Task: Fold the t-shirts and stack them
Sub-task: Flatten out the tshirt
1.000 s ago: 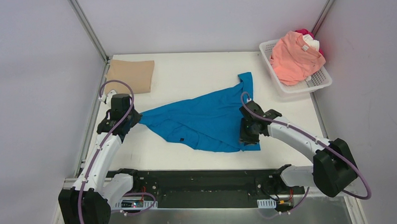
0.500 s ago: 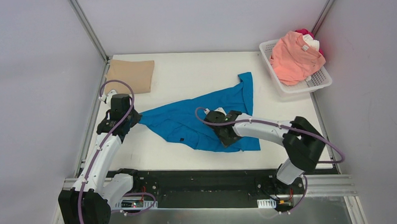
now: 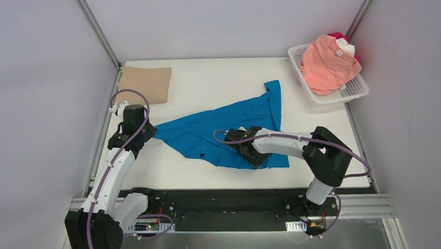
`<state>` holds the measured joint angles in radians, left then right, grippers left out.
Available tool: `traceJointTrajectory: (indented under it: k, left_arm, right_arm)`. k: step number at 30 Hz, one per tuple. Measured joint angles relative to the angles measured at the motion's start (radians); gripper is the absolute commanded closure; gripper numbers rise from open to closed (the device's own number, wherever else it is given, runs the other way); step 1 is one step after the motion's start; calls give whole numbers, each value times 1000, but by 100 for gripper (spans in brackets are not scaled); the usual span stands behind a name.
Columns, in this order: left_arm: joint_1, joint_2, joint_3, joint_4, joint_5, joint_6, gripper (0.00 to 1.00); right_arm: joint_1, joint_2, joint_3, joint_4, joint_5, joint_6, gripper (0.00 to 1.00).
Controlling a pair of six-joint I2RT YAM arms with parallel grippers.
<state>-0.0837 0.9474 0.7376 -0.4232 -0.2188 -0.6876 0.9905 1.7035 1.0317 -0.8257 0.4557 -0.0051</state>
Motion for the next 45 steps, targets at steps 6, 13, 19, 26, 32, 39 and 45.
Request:
traceJointTrajectory:
  k: [6,13,19,26,32,39,45]
  left_arm:
    - [0,0,0,0,-3,0,100]
    - [0,0,0,0,-4,0,100]
    - [0,0,0,0,-8,1,100]
    - [0,0,0,0,-21,6,100]
    - [0,0,0,0,-27,17,100]
    - [0,0,0,0,-29,23,100]
    - [0,0,0,0,-51,24,100]
  right_arm:
    - [17,2,0,6,-41,-27,47]
    - [24,32,13,26,18,-29,47]
    - [24,23,9,87,115,-22,47]
    - [24,-6,4,87,187,-12,47]
    - [15,-6,0,50,220,13,48]
    - [-7,-16,-10,4,221,23,48]
    - [-30,-53,-17,-23,209,23,49]
